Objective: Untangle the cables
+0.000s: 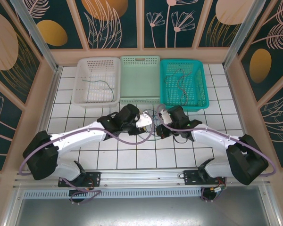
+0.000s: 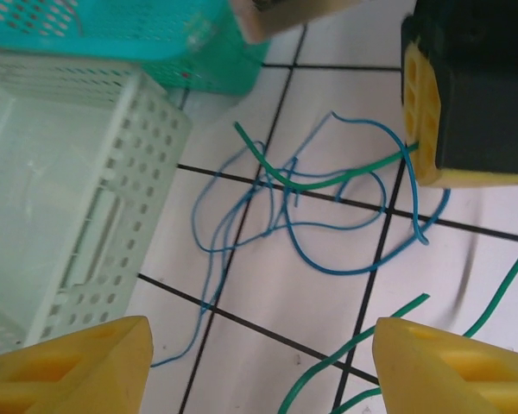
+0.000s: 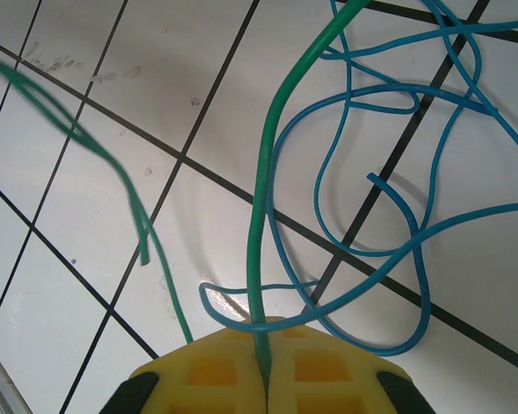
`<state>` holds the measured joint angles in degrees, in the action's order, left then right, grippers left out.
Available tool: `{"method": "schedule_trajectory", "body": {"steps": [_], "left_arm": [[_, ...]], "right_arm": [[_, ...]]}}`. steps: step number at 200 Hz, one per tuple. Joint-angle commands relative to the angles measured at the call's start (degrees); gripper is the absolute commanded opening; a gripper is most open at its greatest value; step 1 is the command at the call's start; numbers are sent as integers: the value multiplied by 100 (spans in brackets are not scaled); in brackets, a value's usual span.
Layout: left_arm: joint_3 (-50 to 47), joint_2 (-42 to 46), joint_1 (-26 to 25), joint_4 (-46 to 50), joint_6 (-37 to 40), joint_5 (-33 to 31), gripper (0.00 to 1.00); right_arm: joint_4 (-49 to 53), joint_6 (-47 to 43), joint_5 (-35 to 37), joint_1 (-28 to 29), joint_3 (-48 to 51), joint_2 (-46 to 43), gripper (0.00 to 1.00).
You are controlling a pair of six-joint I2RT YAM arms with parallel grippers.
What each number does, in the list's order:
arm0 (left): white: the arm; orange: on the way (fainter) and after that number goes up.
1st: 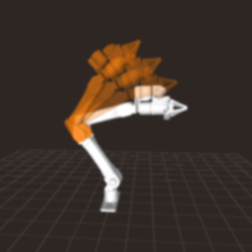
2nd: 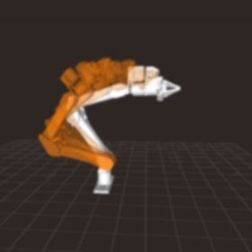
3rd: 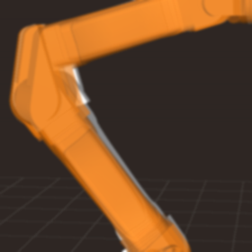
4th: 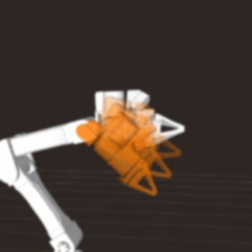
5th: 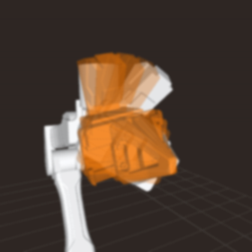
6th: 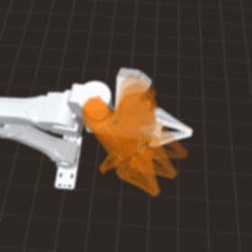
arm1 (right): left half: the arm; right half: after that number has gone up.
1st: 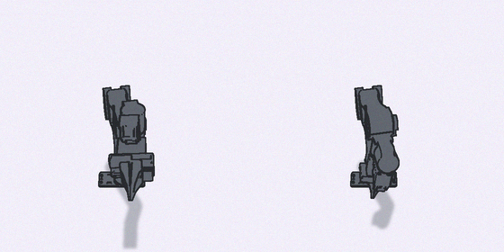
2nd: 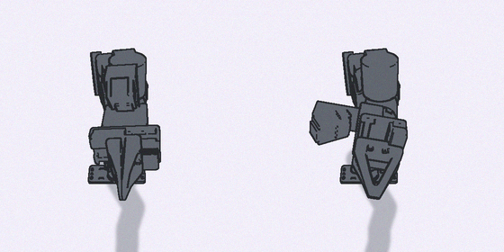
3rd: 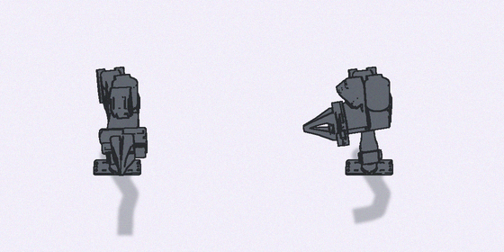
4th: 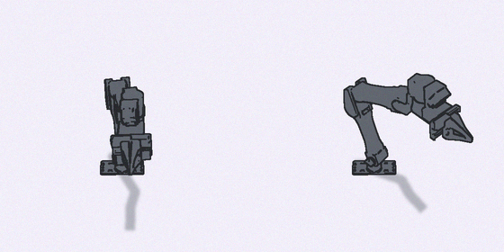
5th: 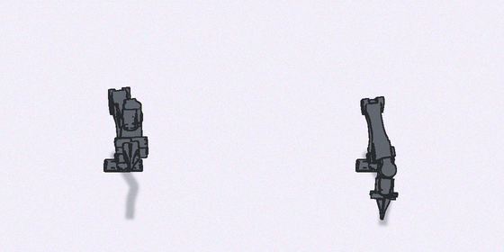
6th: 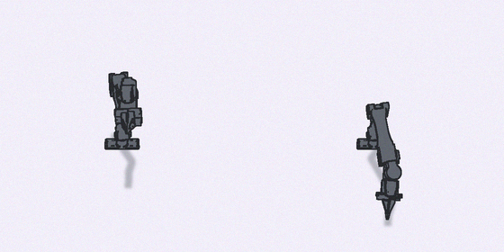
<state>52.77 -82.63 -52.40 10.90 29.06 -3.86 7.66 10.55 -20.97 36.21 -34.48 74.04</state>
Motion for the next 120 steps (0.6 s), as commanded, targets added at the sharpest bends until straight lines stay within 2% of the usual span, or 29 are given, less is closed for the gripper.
{"method": "schedule_trajectory", "body": {"steps": [1, 33, 120], "left_arm": [[190, -201, -39, 377, 307, 18, 68], [72, -207, -202, 221, 544, -641, 68], [-227, -284, -312, -219, 914, -880, 69]], "right_arm": [[155, -158, -65, 31, -199, -21, 0], [146, -176, -56, 26, -191, -13, 0], [61, -152, -107, 4, -141, -142, 0]]}}
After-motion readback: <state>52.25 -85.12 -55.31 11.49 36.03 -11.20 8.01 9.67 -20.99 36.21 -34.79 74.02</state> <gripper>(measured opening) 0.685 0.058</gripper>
